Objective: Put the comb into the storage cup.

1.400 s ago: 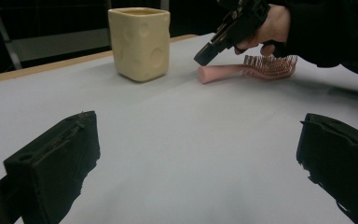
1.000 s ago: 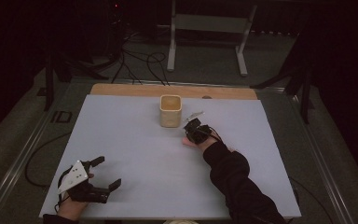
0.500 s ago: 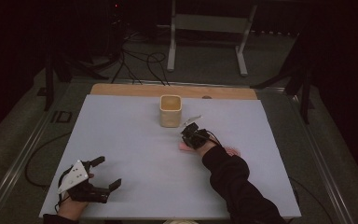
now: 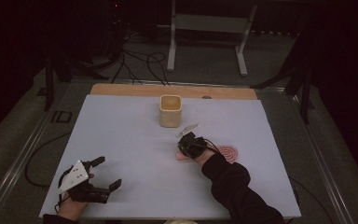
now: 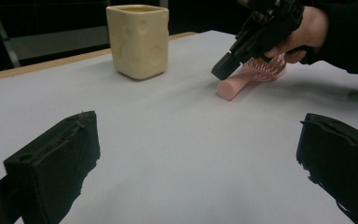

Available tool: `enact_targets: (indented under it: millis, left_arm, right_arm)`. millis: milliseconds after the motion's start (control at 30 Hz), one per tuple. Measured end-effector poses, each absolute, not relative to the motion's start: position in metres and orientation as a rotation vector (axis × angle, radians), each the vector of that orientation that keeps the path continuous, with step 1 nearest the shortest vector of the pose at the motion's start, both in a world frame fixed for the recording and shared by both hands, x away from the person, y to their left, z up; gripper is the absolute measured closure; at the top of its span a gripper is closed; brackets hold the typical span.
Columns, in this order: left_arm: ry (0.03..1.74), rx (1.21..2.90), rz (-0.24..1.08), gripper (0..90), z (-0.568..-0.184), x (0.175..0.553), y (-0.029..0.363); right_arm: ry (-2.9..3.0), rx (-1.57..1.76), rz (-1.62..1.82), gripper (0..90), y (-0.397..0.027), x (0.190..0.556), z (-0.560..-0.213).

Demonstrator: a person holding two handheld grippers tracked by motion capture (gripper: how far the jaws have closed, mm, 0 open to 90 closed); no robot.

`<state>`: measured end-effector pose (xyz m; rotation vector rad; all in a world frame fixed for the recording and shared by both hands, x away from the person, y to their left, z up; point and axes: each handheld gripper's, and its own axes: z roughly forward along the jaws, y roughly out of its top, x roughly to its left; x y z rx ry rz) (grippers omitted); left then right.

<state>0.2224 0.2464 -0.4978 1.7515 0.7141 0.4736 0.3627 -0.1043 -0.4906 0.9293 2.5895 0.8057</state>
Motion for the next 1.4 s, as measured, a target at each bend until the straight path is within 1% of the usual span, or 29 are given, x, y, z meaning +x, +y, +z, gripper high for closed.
enact_targets:
  millis: [333, 833, 867, 1400]
  left_arm:
    - [0.714, 1.748, 0.476, 0.1, -0.498, 0.222, 0.247]
    - [0.716, 1.748, 0.476, 0.1, -0.497, 0.222, 0.247]
    - [0.716, 1.747, 0.476, 0.1, -0.497, 0.222, 0.247]
    - [0.716, 1.747, 0.476, 0.1, -0.497, 0.222, 0.246]
  right_arm:
    - [2.646, 0.899, 0.812, 90.0, -0.103, 0.342, -0.494]
    - [2.712, 0.811, 0.827, 90.0, -0.117, 0.304, -0.493]
    - [2.718, 0.810, 0.839, 90.0, -0.120, 0.295, -0.493]
    - [2.743, 0.825, 0.834, 90.0, -0.156, 0.257, -0.491]
